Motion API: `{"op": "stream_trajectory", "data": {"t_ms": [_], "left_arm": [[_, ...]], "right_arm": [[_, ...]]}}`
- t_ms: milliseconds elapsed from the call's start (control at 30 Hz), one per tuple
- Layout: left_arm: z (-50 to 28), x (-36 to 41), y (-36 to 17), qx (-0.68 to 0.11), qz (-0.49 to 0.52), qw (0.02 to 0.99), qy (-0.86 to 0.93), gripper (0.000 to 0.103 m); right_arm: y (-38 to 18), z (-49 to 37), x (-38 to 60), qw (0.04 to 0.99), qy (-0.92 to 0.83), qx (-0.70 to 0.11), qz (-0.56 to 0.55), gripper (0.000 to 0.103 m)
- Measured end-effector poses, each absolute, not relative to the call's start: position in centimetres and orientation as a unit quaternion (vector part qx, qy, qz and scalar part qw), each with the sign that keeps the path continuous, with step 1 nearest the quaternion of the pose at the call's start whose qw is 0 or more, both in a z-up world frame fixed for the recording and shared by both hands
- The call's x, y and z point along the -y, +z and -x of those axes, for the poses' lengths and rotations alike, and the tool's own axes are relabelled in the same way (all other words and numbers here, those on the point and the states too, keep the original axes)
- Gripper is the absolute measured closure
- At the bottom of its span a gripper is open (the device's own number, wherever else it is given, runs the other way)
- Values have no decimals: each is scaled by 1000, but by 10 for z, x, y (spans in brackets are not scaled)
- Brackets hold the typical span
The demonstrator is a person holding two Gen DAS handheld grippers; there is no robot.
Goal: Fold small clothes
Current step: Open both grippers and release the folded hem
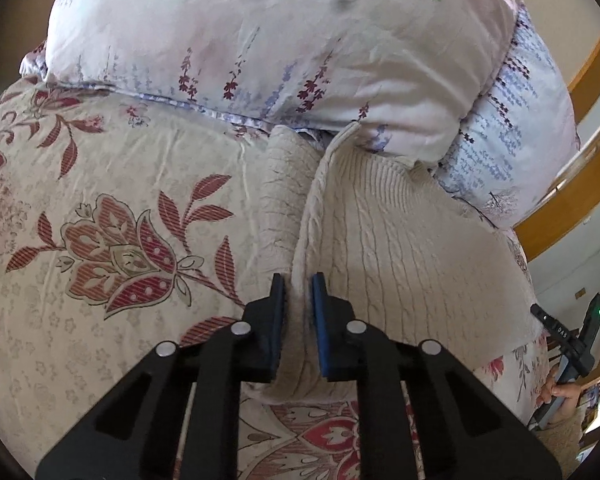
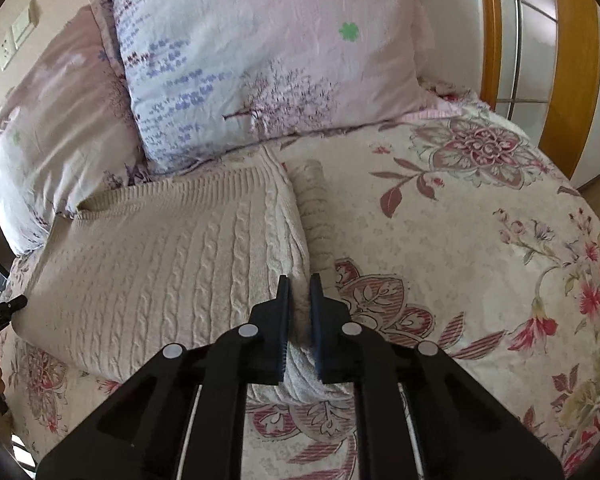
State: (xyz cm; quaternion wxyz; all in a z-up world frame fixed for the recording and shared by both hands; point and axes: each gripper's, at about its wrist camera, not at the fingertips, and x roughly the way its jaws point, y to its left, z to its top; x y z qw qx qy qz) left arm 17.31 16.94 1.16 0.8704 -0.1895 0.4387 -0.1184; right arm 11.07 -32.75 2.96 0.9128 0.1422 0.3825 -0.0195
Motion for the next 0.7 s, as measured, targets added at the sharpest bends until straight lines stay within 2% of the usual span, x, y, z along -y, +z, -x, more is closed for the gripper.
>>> {"op": "stream_trajectory", "data": {"t_ms": [433, 567, 633, 667, 700], "left_arm": [[-155, -178, 4, -438, 190, 869, -129, 92], [-155, -175, 1, -438, 186, 871, -125, 88], [-155, -175, 5, -435, 191, 871, -123, 86], [-154, -175, 7, -432, 192, 872, -123, 84], [-153, -175, 11, -428, 191, 875, -122, 78]], "right_arm": [[10, -108, 322, 902, -46, -413, -115, 95], [8, -112, 320, 900, -53, -419, -110, 94], [12, -113, 322, 897, -51, -423, -120, 92], [15, -112, 323, 897, -52, -421, -126, 89], [18, -111, 323, 898, -55, -417, -130, 82]]}}
